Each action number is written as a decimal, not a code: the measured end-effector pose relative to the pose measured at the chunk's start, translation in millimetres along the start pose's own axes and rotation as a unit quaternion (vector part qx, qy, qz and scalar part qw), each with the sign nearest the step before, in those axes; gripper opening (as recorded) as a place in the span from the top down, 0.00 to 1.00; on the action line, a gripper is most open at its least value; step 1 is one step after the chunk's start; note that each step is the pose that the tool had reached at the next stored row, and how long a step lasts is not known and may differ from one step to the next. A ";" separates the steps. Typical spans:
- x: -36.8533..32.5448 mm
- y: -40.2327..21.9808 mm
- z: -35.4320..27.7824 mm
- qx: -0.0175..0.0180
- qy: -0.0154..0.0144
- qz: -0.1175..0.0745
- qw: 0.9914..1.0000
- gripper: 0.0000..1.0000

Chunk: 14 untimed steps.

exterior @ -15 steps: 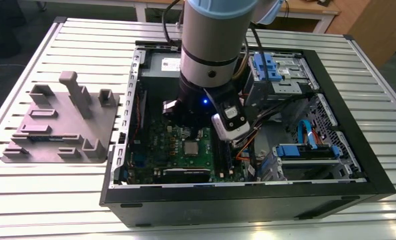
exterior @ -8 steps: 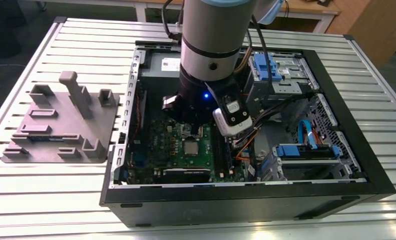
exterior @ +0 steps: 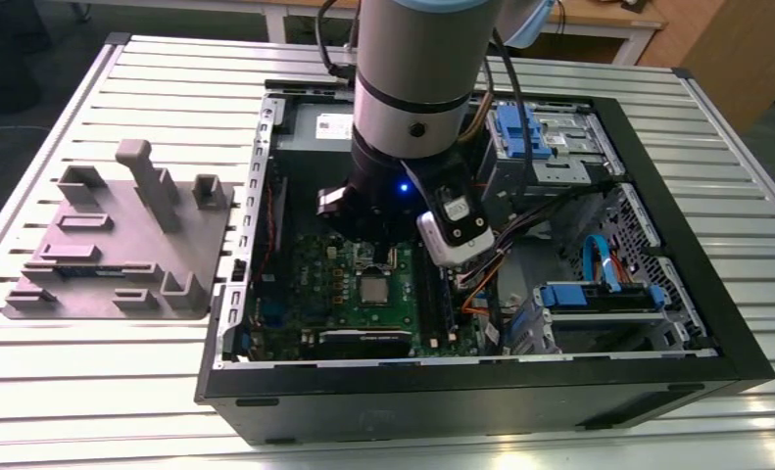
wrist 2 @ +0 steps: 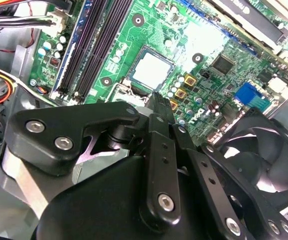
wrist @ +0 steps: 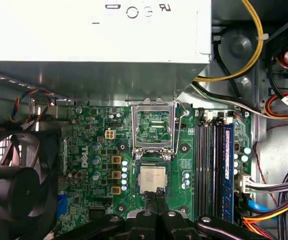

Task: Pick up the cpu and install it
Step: 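Close the cpu cover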

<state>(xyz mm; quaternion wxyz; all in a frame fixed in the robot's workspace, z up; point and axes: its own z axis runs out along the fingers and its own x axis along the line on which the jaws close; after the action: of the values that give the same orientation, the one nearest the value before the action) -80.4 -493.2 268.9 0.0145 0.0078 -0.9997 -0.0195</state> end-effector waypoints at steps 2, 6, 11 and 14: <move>0.1 0.0 0.0 0.000 0.001 -0.014 1.000 0.89; 0.2 0.0 0.0 0.001 0.002 -0.047 0.999 0.89; 0.3 0.0 0.0 0.002 0.003 -0.082 0.997 0.89; 0.4 0.0 0.1 0.003 0.004 -0.102 0.995 0.89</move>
<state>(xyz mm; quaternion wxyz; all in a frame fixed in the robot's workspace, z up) -80.8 -493.2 268.9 0.0164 0.1094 -0.9937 -0.0180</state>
